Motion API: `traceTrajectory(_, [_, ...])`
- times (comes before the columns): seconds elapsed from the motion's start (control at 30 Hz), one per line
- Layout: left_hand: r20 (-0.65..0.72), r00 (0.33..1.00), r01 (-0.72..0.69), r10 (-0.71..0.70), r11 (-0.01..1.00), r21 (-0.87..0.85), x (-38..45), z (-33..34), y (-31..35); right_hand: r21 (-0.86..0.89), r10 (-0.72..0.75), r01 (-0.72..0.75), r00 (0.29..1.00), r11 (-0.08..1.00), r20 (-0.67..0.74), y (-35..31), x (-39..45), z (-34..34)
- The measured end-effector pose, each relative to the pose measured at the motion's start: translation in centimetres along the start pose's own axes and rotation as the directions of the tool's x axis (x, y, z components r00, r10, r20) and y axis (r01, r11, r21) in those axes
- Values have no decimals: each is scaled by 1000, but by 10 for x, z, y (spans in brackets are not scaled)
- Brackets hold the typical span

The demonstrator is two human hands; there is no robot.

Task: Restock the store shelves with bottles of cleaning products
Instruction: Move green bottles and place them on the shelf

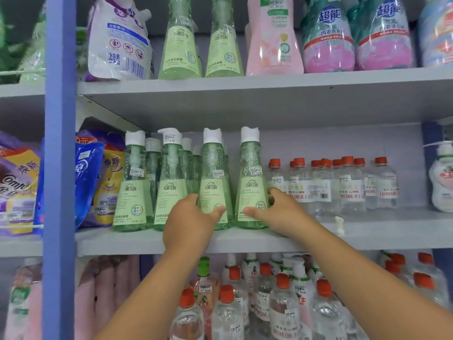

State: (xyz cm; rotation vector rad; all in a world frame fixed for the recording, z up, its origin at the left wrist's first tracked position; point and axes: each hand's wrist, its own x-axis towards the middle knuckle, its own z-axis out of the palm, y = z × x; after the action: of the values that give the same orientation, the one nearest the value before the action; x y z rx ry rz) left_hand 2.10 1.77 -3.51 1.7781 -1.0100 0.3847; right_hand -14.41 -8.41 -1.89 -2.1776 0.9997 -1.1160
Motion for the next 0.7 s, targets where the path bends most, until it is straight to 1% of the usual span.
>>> traceTrajectory(0.23, [59,997,59,-51,987,-151,1,-3,2,27,29,-29,1000,999,-6,-5,-4,-1])
traceTrajectory(0.33, [92,994,82,-59,959,-272,-2,-12,9,49,31,-30,999,998,-28,-10,-11,-2])
traceTrajectory(0.4, [98,994,74,-42,932,-354,-6,-16,13,58,14,-9,997,998,-76,-16,-21,-10])
traceTrajectory(0.47, [115,993,77,-32,907,-415,-13,-20,21,102,-3,17,991,995,-136,-21,-36,-26])
traceTrajectory(0.57, [185,982,124,-29,843,-524,-31,-18,45,149,-36,66,980,987,-198,-17,-59,-61])
traceTrajectory(0.7, [218,976,135,1,782,-608,-60,-4,96,222,23,39,962,974,-271,16,-82,-121])
